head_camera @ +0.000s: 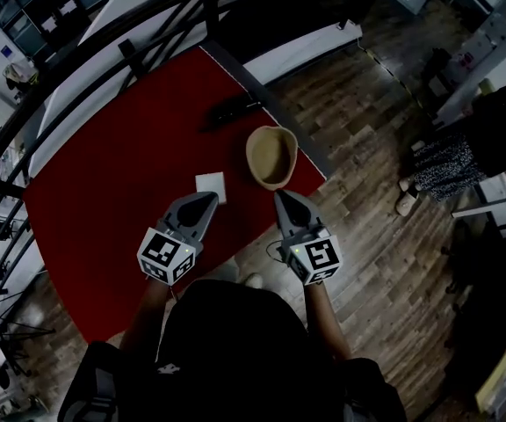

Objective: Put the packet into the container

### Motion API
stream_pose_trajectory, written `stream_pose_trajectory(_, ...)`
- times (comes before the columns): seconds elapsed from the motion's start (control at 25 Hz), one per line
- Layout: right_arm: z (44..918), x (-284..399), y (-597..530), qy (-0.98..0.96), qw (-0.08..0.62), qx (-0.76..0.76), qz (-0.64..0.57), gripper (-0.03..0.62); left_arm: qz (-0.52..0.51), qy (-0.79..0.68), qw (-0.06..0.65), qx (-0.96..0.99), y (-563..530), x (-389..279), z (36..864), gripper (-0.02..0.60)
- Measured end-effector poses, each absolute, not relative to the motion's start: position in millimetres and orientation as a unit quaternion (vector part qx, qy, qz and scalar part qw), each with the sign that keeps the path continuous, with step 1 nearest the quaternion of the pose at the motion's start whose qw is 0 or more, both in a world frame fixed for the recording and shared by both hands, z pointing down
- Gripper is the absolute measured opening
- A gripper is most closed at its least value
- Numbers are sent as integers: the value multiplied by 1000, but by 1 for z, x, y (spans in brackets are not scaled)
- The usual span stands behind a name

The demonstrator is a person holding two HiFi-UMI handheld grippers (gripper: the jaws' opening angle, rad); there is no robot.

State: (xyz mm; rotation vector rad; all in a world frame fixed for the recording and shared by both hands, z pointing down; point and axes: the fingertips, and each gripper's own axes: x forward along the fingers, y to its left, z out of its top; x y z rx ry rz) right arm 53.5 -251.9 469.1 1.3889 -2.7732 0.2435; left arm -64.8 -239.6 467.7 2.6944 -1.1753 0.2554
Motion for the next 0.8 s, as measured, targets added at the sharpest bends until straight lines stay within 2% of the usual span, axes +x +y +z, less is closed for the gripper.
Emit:
stream_pose_trajectory(0.2, 467, 53, -275, -889, 18, 452, 77, 21, 118, -367, 78, 920, -263, -63, 474, 6)
stream_pose_trajectory(0.44, 471, 48, -281, -893, 33, 441, 81, 21, 215, -308, 47, 925, -273, -71, 523, 6)
stream_pose_trajectory(0.72, 486, 36, -286, -901, 49, 420, 92, 21, 345, -212, 81, 911, -278, -84, 595, 12)
stream_pose_trajectory(0.76, 487, 34, -286, -903, 50, 417, 94, 21, 367, -203, 91, 903, -278, -87, 606, 65)
stream_pose_trajectory(0.8, 488, 33, -286, -904, 51, 414, 95, 21, 386, -194, 104, 896, -277, -90, 615, 166)
